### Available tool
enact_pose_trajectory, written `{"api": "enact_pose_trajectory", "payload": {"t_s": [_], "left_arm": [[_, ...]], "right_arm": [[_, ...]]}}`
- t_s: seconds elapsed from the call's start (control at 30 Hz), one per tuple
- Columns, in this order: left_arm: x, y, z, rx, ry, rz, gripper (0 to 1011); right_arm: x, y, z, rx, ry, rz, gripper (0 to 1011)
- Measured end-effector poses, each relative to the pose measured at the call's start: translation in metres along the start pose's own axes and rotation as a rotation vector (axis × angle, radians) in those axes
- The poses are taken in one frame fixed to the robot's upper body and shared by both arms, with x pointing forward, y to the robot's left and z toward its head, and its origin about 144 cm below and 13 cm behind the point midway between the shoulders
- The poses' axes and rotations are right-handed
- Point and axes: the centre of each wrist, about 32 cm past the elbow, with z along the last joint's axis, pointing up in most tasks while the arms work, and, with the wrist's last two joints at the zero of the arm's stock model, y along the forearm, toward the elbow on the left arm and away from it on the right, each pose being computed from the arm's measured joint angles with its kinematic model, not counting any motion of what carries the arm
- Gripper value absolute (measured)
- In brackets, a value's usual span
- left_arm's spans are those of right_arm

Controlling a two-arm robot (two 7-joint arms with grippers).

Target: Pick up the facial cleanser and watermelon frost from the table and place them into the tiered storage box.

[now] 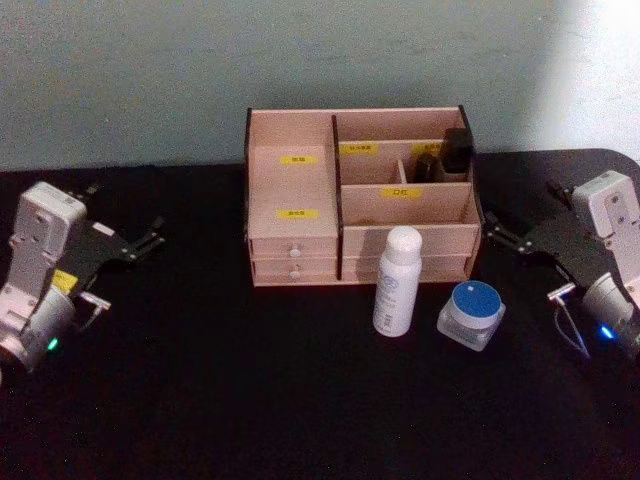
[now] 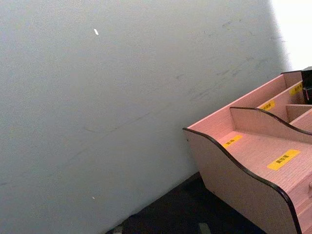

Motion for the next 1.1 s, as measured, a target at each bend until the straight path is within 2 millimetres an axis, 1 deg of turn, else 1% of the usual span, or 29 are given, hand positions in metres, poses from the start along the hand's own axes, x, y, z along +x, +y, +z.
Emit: {"api": "enact_pose_trajectory", "payload": {"t_s": [1.1], "left_arm": [[0.0000, 0.0000, 0.0000, 0.000, 0.000, 0.000, 1001]], "right_arm": [[0.0017, 0.0000, 0.0004, 0.002, 0.002, -0.004, 1003]]}}
